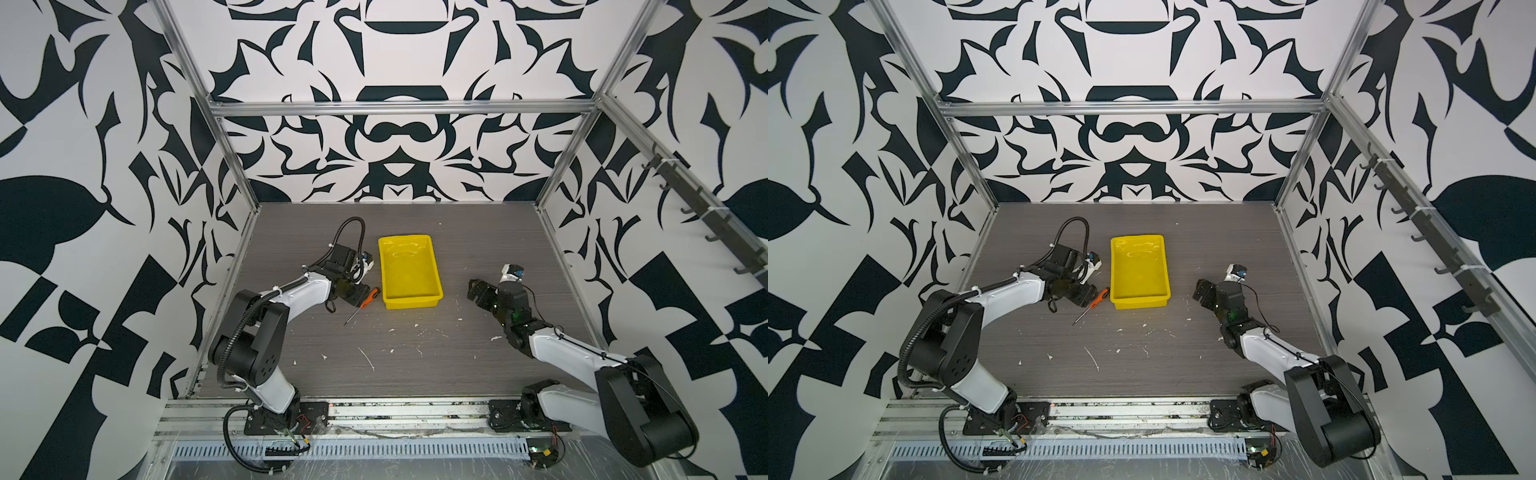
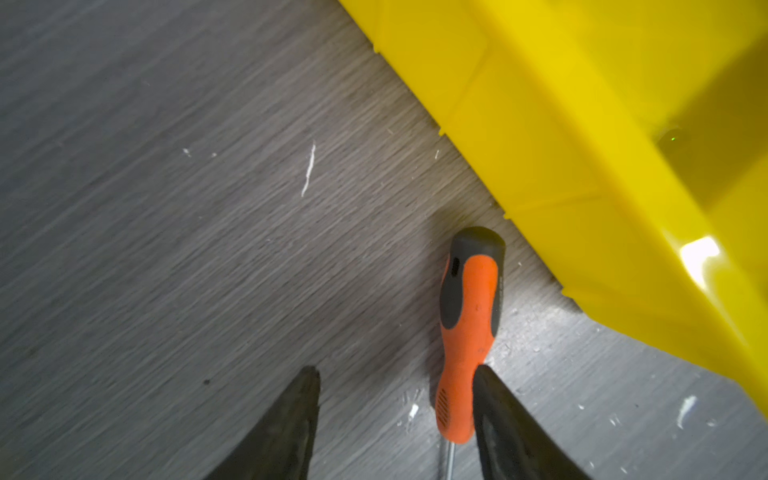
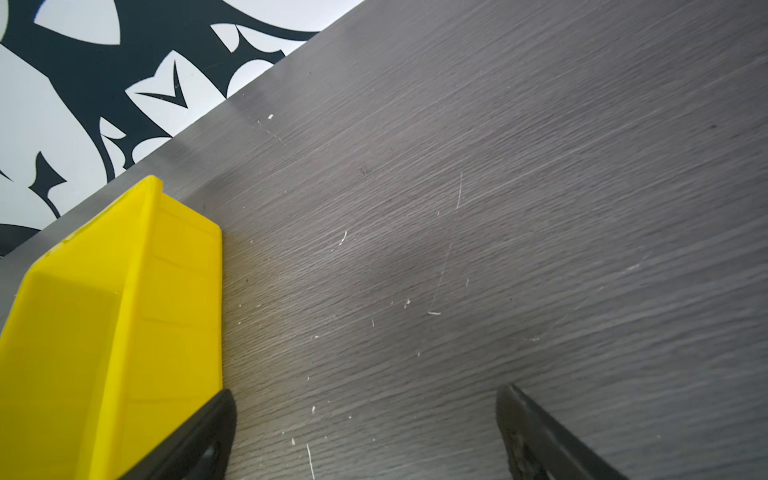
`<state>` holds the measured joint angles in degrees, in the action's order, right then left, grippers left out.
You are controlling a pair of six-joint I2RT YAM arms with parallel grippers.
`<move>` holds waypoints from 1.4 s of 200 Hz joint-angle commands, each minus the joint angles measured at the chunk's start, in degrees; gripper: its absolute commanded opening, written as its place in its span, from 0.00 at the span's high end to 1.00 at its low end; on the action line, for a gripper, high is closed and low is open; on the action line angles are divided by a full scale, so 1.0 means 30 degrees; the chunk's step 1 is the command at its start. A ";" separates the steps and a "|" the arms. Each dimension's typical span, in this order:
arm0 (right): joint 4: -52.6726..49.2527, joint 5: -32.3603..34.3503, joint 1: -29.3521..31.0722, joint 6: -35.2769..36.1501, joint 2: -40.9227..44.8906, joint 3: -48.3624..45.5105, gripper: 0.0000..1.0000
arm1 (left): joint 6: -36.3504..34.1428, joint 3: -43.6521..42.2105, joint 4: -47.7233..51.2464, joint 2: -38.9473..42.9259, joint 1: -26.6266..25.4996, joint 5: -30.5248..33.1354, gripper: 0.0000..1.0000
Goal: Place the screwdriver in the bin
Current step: 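Lower the open left gripper over the orange screwdriver handle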
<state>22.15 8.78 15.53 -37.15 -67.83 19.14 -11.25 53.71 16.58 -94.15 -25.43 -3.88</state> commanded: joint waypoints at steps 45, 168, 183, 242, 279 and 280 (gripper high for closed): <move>0.0343 0.0538 0.0112 -0.0375 0.0110 0.0645 0.01 | -0.0496 0.1743 0.1477 -0.0711 -0.0363 -0.0222 0.38; 0.0260 0.0582 0.0126 -0.0611 0.0223 0.0565 0.02 | 0.7078 -0.0247 -0.0932 0.1383 -0.0563 -0.0365 0.37; 0.0237 0.0575 0.0112 -0.0622 0.0153 0.0565 0.02 | 0.7010 -0.0895 -0.1945 0.1625 -0.0570 -0.0606 0.39; 0.0289 0.0589 0.0126 -0.0615 -0.0094 0.0680 0.02 | 0.6103 -0.1293 -0.2606 0.1049 -0.0580 -0.0716 0.41; 0.0249 0.0565 0.0126 -0.0613 -0.0094 0.0650 0.02 | 0.6490 -0.1119 -0.2684 0.0180 -0.0576 -0.1179 0.43; 0.0241 0.0578 0.0126 -0.0619 -0.0079 0.0651 0.02 | 0.6496 -0.1118 -0.2684 0.0166 -0.0576 -0.1203 0.43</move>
<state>22.11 9.30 15.53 -38.85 -67.96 19.14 7.33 50.26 9.15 -91.44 -27.03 -5.87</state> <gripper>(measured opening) 0.976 0.574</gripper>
